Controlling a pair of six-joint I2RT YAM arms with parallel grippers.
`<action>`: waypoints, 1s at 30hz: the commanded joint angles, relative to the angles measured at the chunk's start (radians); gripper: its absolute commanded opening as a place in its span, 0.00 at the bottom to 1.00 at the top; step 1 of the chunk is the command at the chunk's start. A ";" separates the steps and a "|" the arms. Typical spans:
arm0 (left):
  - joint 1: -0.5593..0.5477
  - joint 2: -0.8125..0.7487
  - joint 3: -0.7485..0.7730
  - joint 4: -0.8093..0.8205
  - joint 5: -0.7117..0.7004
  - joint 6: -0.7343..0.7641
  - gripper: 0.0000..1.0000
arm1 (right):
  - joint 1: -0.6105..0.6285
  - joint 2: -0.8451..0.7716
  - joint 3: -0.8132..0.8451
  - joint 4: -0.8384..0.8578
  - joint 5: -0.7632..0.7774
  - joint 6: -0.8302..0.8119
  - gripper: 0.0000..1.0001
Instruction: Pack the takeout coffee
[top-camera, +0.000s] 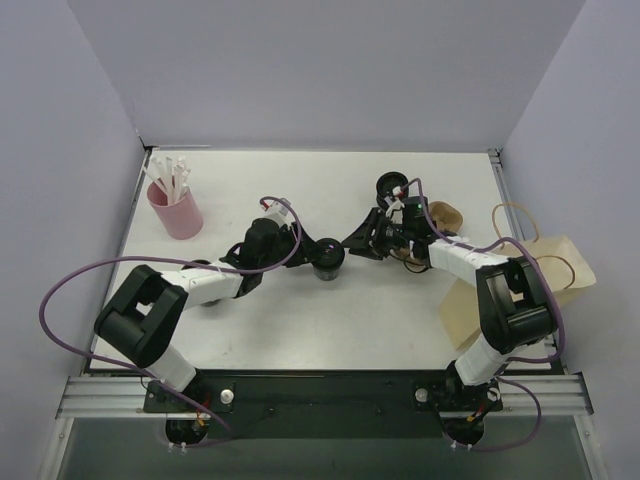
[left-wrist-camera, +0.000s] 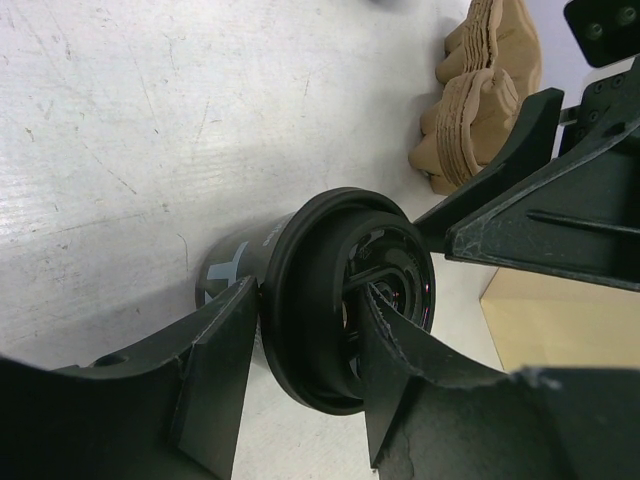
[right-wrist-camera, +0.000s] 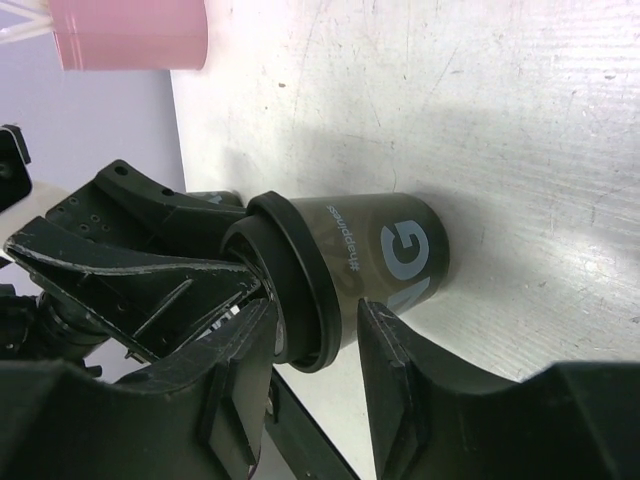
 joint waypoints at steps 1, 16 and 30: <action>-0.023 0.107 -0.085 -0.443 -0.039 0.082 0.52 | -0.009 -0.018 0.053 -0.023 -0.024 -0.026 0.37; -0.024 0.112 -0.081 -0.449 -0.044 0.078 0.52 | 0.005 0.061 0.027 0.053 -0.024 -0.001 0.28; -0.035 0.170 -0.085 -0.435 -0.071 0.069 0.52 | 0.062 0.074 -0.180 0.179 0.111 0.063 0.13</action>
